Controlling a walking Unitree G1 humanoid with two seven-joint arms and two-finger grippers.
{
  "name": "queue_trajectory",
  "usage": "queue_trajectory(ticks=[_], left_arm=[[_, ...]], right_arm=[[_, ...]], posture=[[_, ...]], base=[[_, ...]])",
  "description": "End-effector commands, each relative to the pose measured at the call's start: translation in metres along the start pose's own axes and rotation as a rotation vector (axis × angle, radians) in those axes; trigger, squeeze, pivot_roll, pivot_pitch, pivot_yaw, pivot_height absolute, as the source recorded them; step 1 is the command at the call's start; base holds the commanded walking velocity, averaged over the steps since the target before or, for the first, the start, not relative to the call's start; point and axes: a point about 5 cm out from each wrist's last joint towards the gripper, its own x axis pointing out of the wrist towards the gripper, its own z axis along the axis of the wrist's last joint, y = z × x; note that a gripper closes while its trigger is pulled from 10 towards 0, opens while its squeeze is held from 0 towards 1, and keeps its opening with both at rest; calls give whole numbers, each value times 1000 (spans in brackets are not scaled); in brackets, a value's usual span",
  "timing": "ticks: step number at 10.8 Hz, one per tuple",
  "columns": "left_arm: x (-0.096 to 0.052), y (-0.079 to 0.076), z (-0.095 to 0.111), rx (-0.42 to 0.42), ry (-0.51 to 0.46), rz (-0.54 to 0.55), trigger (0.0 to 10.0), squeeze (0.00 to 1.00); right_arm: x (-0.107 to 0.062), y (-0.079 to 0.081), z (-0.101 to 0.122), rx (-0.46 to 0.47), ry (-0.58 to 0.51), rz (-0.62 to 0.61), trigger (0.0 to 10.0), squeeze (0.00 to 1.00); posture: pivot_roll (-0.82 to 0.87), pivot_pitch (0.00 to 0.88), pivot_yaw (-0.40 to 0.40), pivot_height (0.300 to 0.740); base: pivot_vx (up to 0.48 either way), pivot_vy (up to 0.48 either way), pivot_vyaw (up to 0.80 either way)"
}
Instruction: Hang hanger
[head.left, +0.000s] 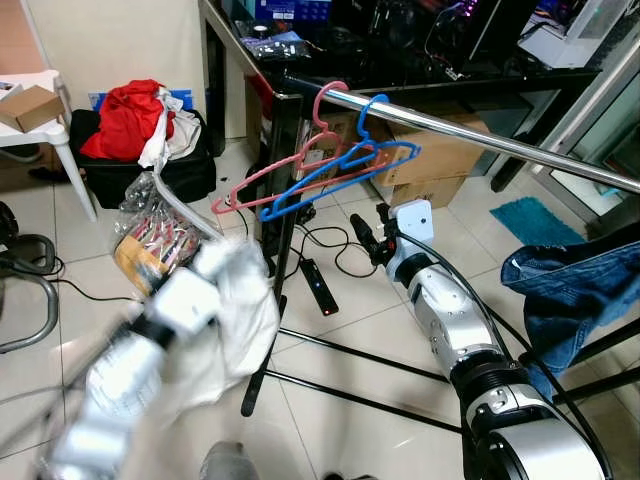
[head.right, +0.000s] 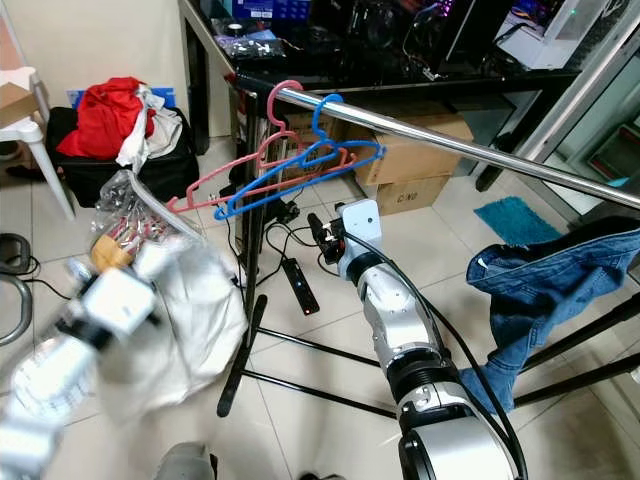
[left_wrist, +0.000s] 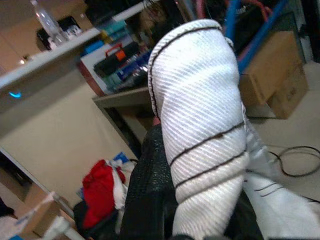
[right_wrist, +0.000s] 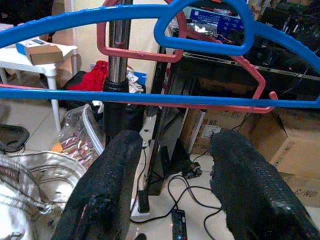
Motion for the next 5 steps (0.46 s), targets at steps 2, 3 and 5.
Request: queue_trajectory(ticks=[2, 3, 5], left_arm=[[8, 21, 8, 12, -36, 27, 10000, 0], [8, 30, 6, 23, -24, 18, 10000, 0], [4, 47, -1, 36, 12, 16, 10000, 0]], right_arm=[[-5, -5, -4, 8, 5, -34, 10000, 0], [-4, -1, -4, 8, 1, -25, 10000, 0], [-4, 5, -6, 0, 7, 5, 10000, 0]], posture=[[365, 58, -158, 740], [369, 57, -158, 740], [377, 56, -160, 740]], base=[[0, 0, 0], [0, 0, 0], [0, 0, 0]])
